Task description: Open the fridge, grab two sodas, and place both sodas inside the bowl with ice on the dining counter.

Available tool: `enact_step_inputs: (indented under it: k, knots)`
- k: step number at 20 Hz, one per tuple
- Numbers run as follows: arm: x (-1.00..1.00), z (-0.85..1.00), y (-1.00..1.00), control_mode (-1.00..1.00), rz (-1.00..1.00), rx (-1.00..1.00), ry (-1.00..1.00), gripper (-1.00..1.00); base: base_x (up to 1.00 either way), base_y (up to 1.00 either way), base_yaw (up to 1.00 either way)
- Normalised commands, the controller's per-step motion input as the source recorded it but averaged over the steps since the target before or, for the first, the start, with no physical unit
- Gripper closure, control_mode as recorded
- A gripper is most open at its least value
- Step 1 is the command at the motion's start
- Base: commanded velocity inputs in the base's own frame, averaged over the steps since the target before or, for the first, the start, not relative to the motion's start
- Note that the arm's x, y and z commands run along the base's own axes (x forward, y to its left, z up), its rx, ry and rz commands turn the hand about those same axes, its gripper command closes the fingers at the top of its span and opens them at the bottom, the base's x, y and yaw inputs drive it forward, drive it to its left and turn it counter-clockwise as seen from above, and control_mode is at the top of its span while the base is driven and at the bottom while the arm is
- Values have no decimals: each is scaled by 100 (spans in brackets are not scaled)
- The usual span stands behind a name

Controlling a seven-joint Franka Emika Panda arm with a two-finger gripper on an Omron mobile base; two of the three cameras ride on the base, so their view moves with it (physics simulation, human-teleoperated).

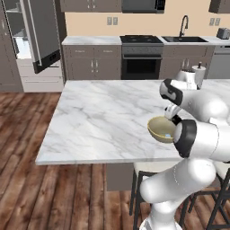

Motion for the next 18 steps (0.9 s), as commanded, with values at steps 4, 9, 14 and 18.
enact_step_inputs:
  k: [4,9,14,18]
  knots:
    - [27,-31,0,-100,2,0,5,100,0,0,0]
    - [32,-26,0,-100,1,0,5,100,0,0,0]
    - [22,-27,0,-100,2,0,3,100,0,0,0]
    - [16,-30,0,-100,2,0,1,100,0,0,0]
